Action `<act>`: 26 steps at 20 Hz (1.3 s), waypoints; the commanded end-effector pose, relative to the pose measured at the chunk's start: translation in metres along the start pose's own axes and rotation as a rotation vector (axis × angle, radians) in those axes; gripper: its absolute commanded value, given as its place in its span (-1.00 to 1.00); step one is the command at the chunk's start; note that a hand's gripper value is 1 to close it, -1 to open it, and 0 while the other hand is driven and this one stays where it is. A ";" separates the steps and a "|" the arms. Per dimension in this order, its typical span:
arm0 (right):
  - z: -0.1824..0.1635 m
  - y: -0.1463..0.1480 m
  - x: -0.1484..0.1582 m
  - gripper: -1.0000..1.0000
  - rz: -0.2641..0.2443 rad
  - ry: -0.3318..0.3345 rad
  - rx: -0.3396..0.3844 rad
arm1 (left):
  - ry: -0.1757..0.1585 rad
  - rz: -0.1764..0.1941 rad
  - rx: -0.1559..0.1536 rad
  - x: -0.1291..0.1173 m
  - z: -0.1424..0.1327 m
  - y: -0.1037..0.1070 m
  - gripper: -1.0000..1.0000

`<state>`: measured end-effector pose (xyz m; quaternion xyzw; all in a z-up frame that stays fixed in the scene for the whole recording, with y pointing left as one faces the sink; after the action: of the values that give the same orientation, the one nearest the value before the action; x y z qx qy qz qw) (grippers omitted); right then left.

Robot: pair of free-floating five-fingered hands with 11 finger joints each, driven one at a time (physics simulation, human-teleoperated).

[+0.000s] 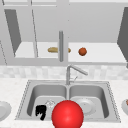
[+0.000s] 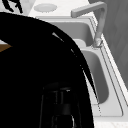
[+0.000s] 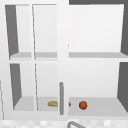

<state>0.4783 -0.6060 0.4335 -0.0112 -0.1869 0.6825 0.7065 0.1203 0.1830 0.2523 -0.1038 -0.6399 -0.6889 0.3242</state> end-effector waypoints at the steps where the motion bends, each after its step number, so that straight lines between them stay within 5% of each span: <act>1: 0.008 0.010 0.024 1.00 -0.025 -0.048 0.005 | 0.000 0.000 0.000 0.000 0.000 0.000 0.00; 26: 0.002 0.061 0.086 1.00 -0.058 -0.131 -0.113 | 0.000 0.000 0.000 0.000 0.000 0.000 0.00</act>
<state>0.4320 -0.5383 0.4303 -0.0162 -0.2583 0.6589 0.7063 0.1203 0.1830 0.2523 -0.1038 -0.6399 -0.6889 0.3242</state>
